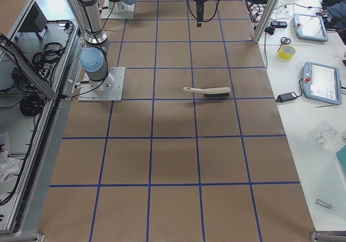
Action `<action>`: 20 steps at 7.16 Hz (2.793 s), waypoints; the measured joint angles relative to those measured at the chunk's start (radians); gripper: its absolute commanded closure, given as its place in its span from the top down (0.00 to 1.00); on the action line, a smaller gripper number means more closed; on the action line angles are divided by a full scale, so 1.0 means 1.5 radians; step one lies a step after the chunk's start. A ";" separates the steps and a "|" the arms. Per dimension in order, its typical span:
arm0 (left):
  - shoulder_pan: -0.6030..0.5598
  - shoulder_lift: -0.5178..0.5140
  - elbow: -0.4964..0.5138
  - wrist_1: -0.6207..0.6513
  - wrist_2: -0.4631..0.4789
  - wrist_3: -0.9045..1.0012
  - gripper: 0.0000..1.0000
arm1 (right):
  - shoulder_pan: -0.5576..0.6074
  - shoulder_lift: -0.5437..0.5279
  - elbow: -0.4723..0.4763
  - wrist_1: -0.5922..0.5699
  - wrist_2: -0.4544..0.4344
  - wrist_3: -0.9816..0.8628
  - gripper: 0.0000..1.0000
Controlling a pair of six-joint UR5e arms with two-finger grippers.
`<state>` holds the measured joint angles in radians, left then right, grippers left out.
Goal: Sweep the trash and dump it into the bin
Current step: 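Hold the dustpan tipped over the bin while the right gripper releases the brush and rises, then bring the empty dustpan back with the left gripper and set it on the table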
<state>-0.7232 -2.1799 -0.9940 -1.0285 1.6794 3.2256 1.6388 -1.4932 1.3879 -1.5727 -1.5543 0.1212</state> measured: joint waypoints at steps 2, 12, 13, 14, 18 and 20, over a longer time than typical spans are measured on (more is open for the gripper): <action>-0.001 0.043 -0.095 0.092 0.003 0.022 0.00 | 0.001 -0.024 0.013 0.005 0.007 -0.002 1.00; -0.064 0.098 -0.054 -0.181 -0.076 -0.169 0.00 | 0.000 -0.059 0.059 0.043 0.007 -0.008 1.00; -0.103 0.102 -0.053 -0.208 -0.075 -0.234 0.00 | 0.001 -0.058 0.059 0.037 0.005 -0.016 1.00; -0.142 0.105 -0.054 -0.233 -0.074 -0.303 0.00 | 0.001 -0.056 0.060 0.028 0.002 -0.040 1.00; -0.293 0.079 -0.060 -0.269 -0.075 -0.596 0.00 | -0.003 -0.053 0.066 0.020 -0.002 -0.094 1.00; -0.347 0.053 -0.090 -0.261 -0.077 -0.763 0.00 | -0.005 -0.052 0.068 0.020 -0.002 -0.137 1.00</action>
<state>-1.2437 -2.0999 -1.1284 -1.4203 1.5645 2.0805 1.6315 -1.5717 1.4898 -1.5432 -1.5579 -0.0837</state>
